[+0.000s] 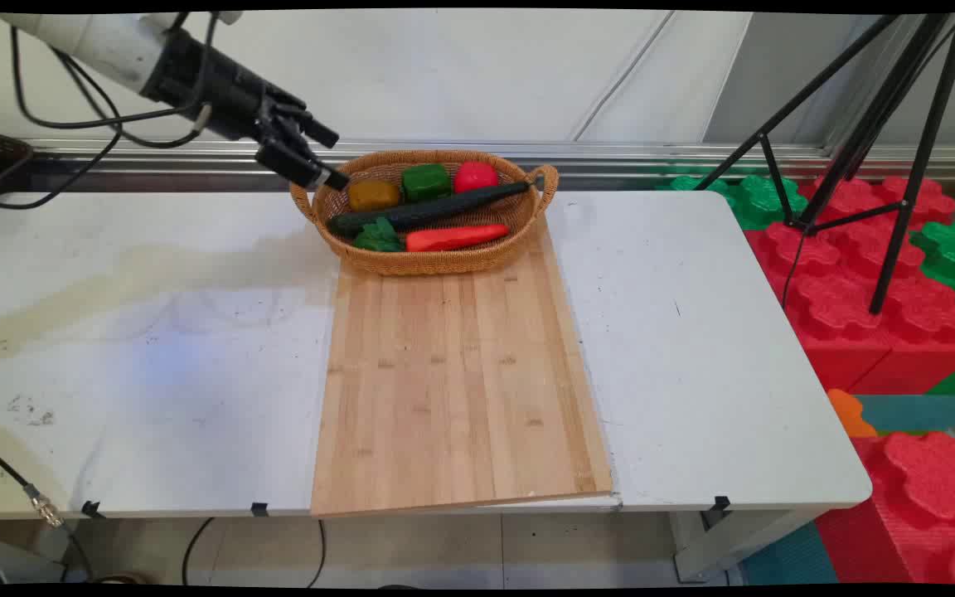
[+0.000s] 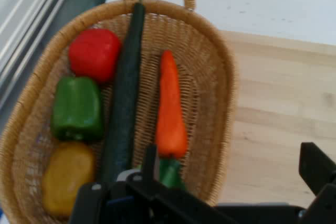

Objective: Pick up the cucumber from the vegetable basket

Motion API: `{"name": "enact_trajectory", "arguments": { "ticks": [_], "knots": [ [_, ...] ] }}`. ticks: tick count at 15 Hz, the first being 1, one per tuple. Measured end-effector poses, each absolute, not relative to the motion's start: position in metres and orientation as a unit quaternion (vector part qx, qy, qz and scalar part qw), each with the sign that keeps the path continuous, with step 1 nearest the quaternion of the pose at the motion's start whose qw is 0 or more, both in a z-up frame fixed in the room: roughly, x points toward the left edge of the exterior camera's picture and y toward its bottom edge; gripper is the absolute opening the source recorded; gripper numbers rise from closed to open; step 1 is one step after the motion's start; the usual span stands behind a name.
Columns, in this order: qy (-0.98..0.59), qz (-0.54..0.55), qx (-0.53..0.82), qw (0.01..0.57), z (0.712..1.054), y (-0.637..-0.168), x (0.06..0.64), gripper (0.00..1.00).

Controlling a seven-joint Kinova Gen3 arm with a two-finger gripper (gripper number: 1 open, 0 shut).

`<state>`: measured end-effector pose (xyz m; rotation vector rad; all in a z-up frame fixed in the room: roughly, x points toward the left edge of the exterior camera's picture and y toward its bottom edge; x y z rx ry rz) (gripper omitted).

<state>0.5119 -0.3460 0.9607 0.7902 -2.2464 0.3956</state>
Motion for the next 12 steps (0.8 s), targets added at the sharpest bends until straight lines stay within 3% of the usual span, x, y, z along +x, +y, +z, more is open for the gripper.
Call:
{"name": "enact_trajectory", "arguments": {
  "ticks": [12],
  "knots": [
    [-0.882,0.202,0.281,0.32,0.913,-0.433,0.478,1.0]
  ]
}}
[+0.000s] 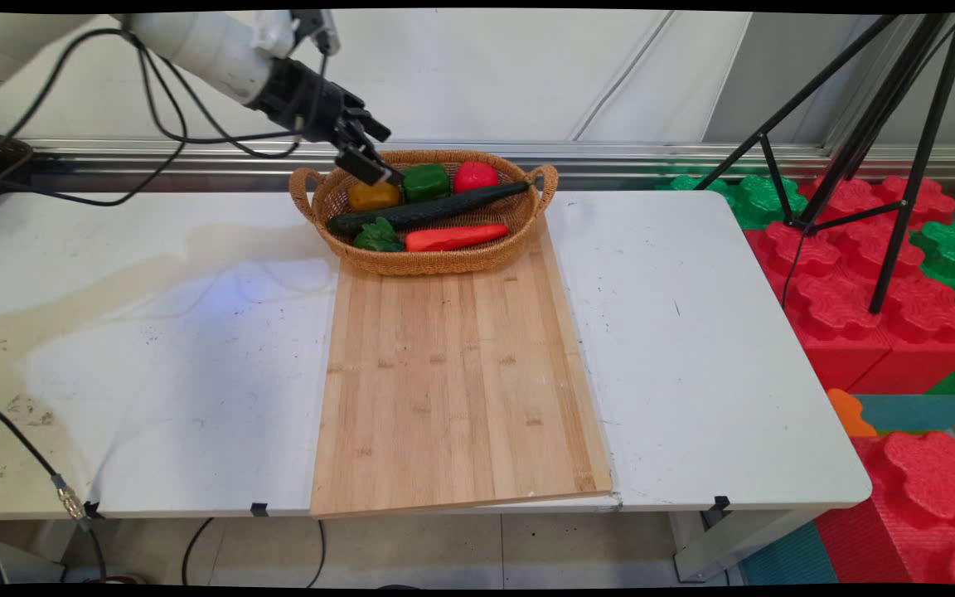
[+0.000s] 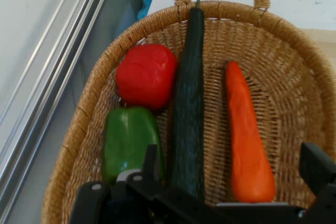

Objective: Pick up the cucumber from the vegetable basket

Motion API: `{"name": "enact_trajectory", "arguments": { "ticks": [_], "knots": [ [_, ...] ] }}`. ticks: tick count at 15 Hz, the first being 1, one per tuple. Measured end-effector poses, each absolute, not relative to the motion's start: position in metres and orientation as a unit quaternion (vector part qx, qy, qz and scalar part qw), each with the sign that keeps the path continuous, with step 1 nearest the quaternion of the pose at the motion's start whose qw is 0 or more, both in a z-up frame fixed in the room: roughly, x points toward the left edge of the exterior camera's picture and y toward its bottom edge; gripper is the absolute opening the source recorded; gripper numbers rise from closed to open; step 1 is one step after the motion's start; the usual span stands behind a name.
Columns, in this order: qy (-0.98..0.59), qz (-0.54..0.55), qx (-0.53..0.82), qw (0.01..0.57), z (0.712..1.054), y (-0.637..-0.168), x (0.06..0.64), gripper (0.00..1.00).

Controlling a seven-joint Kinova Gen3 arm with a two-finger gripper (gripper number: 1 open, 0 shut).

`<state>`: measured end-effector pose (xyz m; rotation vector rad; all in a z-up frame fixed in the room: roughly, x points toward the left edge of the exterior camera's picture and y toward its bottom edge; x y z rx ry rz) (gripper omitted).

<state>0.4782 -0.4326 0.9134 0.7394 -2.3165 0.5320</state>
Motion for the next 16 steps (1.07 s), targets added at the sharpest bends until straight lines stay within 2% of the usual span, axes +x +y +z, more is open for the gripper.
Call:
{"name": "enact_trajectory", "arguments": {
  "ticks": [16],
  "knots": [
    [-0.904,0.196,0.267,0.271,0.836,-0.505,0.421,1.0]
  ]
}}
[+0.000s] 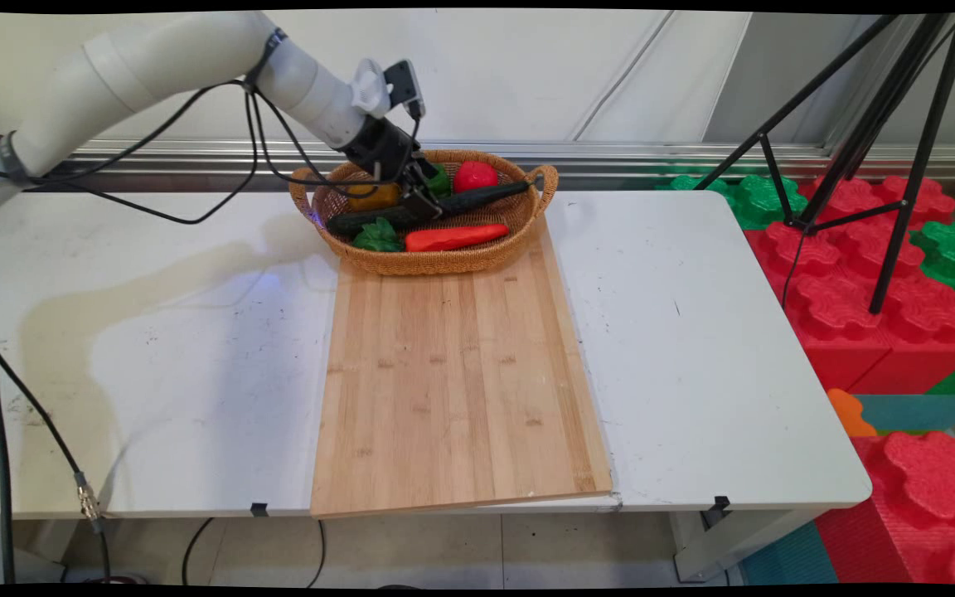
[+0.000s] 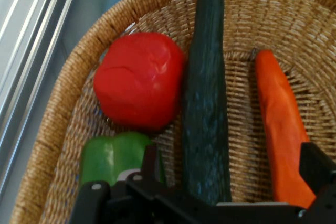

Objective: Pick up the cucumber from the vegetable basket

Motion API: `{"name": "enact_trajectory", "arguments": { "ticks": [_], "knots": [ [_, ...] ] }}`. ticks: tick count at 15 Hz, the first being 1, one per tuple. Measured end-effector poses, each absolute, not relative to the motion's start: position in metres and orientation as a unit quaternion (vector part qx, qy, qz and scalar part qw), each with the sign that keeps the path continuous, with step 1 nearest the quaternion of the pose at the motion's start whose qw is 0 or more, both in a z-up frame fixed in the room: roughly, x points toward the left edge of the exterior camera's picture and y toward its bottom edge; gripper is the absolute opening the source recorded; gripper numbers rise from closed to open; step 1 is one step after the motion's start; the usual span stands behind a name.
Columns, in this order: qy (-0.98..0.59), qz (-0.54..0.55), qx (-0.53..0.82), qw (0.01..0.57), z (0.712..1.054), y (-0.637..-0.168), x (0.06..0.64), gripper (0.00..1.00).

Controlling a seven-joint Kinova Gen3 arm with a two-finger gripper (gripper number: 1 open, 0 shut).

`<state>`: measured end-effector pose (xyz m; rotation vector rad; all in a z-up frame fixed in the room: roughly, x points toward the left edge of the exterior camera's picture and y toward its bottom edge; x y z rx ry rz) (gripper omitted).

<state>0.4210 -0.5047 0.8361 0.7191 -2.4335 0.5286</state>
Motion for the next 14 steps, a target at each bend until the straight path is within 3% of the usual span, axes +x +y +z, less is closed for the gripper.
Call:
{"name": "enact_trajectory", "arguments": {
  "ticks": [14],
  "knots": [
    [-0.911,0.206,0.253,0.252,0.812,-0.53,0.39,1.0]
  ]
}}
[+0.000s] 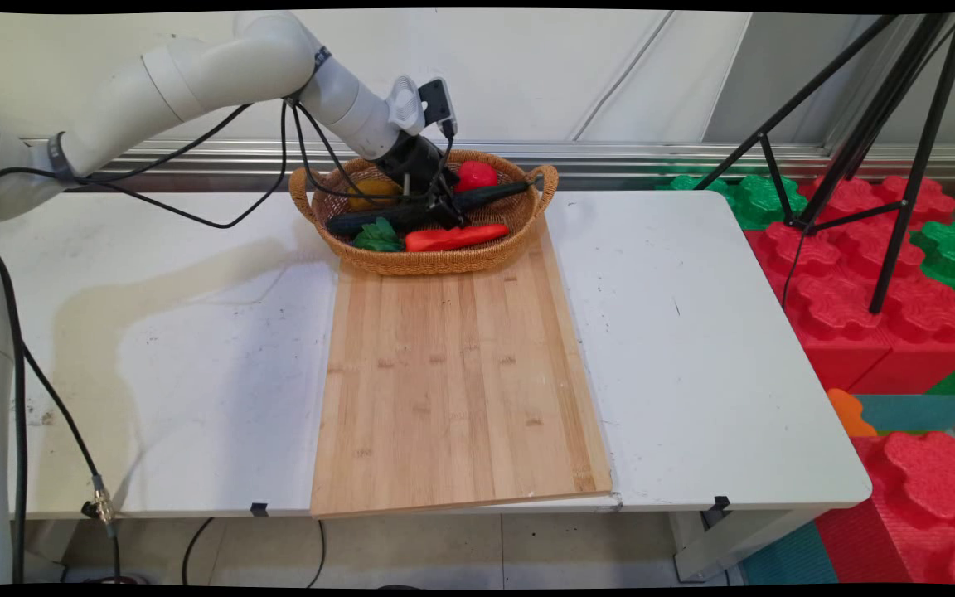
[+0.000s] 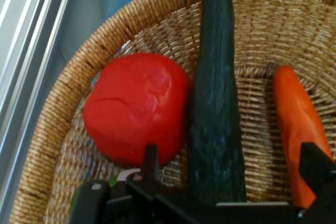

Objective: Pick up the cucumber from the vegetable basket, then place the picked object on the cutting board

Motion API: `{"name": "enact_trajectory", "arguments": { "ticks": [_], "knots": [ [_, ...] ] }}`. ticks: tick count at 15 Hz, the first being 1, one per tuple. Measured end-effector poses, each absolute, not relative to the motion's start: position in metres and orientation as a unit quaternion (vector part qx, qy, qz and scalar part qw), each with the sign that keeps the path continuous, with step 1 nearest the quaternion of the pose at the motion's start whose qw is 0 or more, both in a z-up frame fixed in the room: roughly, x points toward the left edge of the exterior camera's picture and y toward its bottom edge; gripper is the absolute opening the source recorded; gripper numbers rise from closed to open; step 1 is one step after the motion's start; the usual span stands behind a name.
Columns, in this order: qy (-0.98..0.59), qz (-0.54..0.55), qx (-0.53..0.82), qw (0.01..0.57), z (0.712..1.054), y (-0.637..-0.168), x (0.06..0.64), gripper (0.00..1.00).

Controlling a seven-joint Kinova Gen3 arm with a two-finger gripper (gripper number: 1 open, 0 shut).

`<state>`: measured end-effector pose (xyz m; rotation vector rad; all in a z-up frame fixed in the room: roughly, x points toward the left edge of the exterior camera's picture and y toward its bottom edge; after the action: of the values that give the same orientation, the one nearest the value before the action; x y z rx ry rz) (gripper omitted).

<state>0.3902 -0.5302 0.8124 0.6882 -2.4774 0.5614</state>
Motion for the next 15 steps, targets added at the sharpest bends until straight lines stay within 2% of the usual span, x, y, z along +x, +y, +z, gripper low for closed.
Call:
{"name": "enact_trajectory", "arguments": {
  "ticks": [2,3,15],
  "knots": [
    [-0.911,0.208,0.253,0.25,0.8105,-0.5317,0.3889,1.0],
    [-0.911,0.209,0.253,0.249,0.8095,-0.5324,0.3882,0.0],
    [-0.91,0.217,0.251,0.247,0.8087,-0.5328,0.3837,0.0]
  ]
}}
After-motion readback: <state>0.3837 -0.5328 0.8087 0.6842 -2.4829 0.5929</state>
